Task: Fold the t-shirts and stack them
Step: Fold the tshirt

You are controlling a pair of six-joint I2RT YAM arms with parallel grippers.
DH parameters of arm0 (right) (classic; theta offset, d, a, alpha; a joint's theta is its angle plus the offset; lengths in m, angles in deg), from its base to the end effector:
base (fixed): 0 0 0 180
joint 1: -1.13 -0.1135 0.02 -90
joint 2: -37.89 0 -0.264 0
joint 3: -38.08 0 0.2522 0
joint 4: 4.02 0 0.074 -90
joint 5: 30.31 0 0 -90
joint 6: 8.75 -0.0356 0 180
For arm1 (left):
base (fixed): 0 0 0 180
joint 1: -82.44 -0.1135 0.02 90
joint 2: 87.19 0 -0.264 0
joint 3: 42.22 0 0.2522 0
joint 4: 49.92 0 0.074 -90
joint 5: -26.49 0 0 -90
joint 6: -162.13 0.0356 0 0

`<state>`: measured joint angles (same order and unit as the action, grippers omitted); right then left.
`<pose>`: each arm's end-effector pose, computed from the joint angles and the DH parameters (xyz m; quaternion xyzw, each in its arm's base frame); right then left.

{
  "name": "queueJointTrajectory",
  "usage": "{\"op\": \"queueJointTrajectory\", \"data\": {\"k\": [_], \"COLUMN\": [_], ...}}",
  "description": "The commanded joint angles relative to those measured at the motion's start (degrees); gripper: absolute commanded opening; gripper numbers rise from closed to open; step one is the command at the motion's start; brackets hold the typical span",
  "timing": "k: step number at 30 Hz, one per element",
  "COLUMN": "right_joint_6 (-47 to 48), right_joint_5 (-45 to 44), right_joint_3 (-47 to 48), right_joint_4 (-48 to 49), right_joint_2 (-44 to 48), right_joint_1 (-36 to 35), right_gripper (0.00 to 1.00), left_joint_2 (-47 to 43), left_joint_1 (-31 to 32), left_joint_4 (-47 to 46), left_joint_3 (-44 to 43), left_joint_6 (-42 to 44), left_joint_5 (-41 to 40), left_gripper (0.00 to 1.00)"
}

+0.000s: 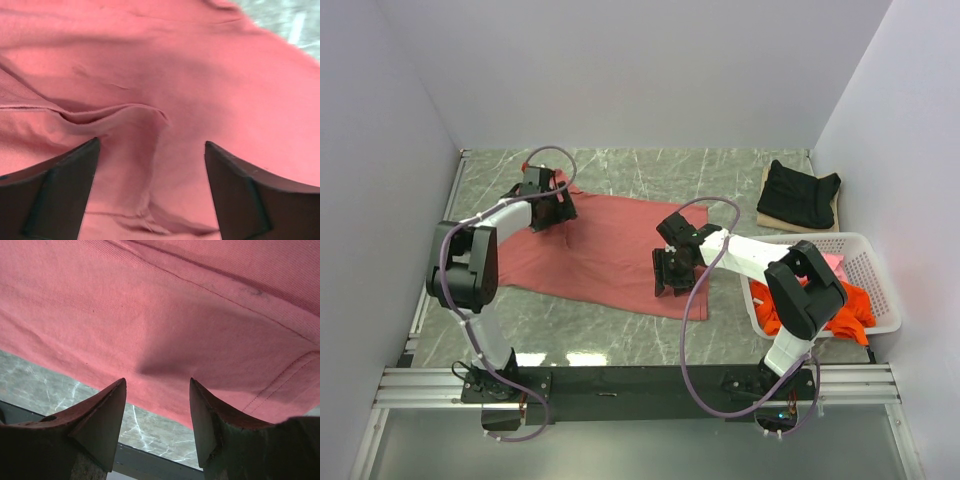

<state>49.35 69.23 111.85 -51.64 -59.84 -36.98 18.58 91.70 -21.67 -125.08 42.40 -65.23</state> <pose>0.2485 0.2024 0.1692 -0.0666 0.9815 0.1587 0.0836 0.3878 -0.0621 0.1840 -0.1725 0.9271 -0.0976 0.3181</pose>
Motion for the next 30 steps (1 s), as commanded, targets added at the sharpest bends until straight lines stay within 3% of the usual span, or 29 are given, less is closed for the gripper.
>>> {"op": "queueJointTrajectory", "data": {"k": [1, 8, 11, 16, 24, 30], "right_joint_6": [0.5, 0.6, 0.7, 0.9, -0.6, -2.5], "right_joint_5": [-0.3, -1.2, -1.2, -1.2, -0.9, -0.9], "right_joint_3": [2.4, 2.9, 2.7, 1.7, -3.0, -7.9], "right_joint_4": [-0.3, -0.8, -0.1, 0.5, 2.4, 2.8], "right_joint_2": [-0.4, 0.7, 1.1, -0.5, -2.3, -1.5], "right_joint_1": [-0.7, -0.9, -1.2, -1.6, -2.4, -3.3], "right_gripper": [0.61, 0.61, 0.61, 0.61, 0.61, 0.61], "left_joint_2": [-7.1, -20.1, -26.0, -29.8, -25.8, -22.5], "left_joint_1": [0.1, -3.4, -5.5, -11.3, -22.9, -29.1], "left_joint_4": [-2.9, -4.4, -1.0, 5.3, 2.9, 2.2], "left_joint_3": [-1.2, 8.3, 14.3, 21.8, 28.0, 27.3], "left_joint_6": [0.0, -4.9, -8.6, -12.1, -11.7, -11.1], "left_joint_5": [3.3, 2.1, -5.3, -7.5, -2.6, 0.7], "left_gripper": [0.93, 0.99, 0.99, 0.99, 0.99, 0.99]}}
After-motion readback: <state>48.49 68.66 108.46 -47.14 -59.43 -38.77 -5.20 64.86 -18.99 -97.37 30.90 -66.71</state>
